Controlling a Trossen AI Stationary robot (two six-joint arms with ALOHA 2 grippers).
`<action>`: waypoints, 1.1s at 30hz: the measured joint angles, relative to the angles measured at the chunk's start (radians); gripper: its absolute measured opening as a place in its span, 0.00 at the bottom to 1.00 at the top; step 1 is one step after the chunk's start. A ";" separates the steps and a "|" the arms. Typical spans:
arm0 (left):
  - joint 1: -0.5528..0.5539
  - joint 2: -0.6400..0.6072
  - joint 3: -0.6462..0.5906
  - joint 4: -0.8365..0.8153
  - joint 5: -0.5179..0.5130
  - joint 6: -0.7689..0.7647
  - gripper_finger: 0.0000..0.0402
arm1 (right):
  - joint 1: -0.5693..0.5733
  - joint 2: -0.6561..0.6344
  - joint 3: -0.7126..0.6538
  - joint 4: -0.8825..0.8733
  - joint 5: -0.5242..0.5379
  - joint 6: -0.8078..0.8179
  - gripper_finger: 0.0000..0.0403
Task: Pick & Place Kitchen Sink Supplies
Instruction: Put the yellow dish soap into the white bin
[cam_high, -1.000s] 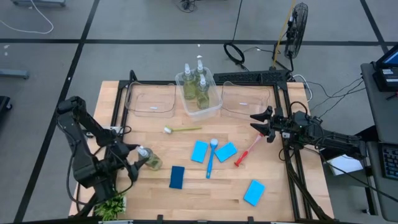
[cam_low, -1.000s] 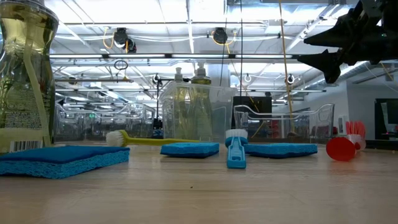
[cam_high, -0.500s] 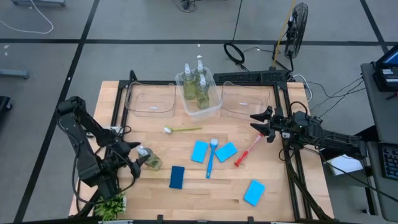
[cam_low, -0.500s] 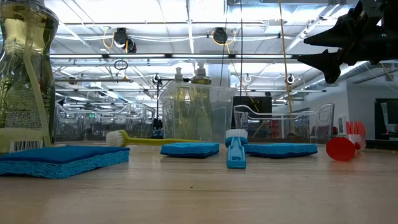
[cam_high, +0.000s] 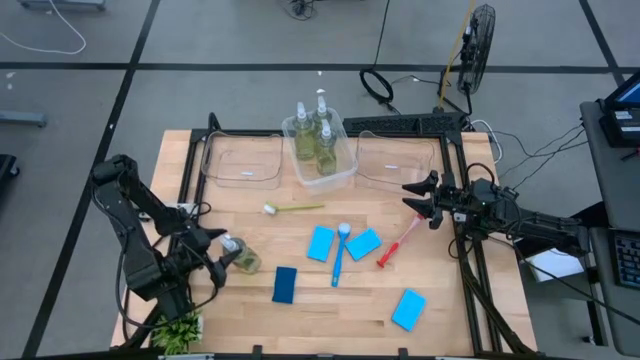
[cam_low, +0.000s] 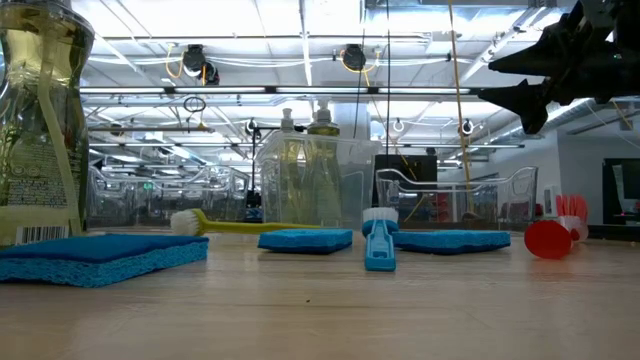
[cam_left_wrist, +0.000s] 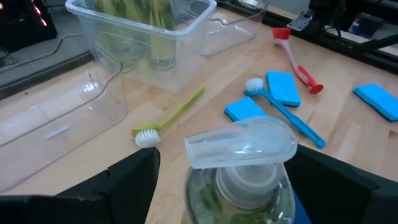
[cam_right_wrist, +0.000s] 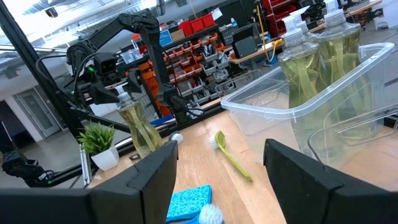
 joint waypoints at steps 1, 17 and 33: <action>0.000 0.000 0.000 0.004 0.000 0.002 0.85 | 0.000 0.000 0.000 0.000 0.000 0.000 0.56; 0.066 0.000 0.000 0.013 0.029 0.048 0.85 | 0.000 0.000 0.000 0.000 0.000 0.000 0.56; 0.075 0.000 0.000 0.039 0.095 0.044 0.85 | 0.000 0.000 0.000 0.000 0.002 0.019 0.56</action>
